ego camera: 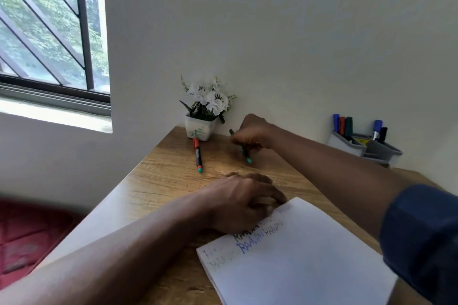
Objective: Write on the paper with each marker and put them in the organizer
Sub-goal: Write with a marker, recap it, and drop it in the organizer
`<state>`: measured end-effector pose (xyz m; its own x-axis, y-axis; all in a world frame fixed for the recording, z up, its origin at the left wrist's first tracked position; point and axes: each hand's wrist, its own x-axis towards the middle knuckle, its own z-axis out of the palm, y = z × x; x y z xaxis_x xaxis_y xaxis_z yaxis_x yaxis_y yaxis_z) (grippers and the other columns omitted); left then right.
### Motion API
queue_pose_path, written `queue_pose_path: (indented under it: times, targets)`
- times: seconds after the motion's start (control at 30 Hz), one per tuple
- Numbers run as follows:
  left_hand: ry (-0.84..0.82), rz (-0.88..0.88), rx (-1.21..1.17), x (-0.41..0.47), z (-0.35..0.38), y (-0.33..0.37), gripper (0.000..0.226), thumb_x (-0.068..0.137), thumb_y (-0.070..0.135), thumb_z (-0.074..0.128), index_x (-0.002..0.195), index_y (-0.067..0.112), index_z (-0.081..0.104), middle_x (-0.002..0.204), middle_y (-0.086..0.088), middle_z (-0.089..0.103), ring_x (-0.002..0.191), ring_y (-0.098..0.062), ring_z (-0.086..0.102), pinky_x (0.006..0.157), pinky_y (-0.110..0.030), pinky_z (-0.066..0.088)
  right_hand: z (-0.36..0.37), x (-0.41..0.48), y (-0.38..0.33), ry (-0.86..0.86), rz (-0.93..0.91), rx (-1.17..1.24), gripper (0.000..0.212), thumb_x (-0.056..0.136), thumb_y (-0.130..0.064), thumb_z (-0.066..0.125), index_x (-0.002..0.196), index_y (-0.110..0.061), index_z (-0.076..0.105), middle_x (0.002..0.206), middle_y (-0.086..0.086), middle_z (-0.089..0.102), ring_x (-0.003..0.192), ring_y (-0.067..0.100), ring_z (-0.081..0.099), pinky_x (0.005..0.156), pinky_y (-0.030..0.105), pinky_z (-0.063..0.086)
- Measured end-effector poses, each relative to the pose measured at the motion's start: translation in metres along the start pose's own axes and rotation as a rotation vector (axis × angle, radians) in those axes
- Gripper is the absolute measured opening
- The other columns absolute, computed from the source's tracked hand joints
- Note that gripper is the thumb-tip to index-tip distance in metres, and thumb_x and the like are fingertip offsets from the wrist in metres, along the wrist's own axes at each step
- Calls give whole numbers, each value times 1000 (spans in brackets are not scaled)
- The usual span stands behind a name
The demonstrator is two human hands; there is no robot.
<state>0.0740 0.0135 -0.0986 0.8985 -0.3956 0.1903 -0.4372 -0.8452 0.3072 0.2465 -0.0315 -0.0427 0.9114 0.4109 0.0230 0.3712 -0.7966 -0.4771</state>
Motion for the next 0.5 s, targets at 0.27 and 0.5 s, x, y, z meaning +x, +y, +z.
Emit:
queue_pose_path:
  times: [0.27, 0.5]
  targets:
    - [27, 15, -47, 3, -1, -4, 41, 96, 35, 53, 136, 39, 58, 145, 15, 53, 130, -10, 51, 109, -41, 43, -61, -74, 61, 264, -187, -179, 22, 93, -20, 61, 113, -15, 67, 97, 9, 74, 76, 21, 68, 70, 36, 59]
    - [137, -7, -3, 7, 6, -7, 34, 94, 31, 53, 126, 36, 64, 128, 20, 64, 114, -1, 59, 97, -31, 51, -43, -176, 103, 425, -278, -32, 19, 99, -40, 60, 111, -32, 71, 89, -12, 71, 78, 7, 64, 67, 37, 57]
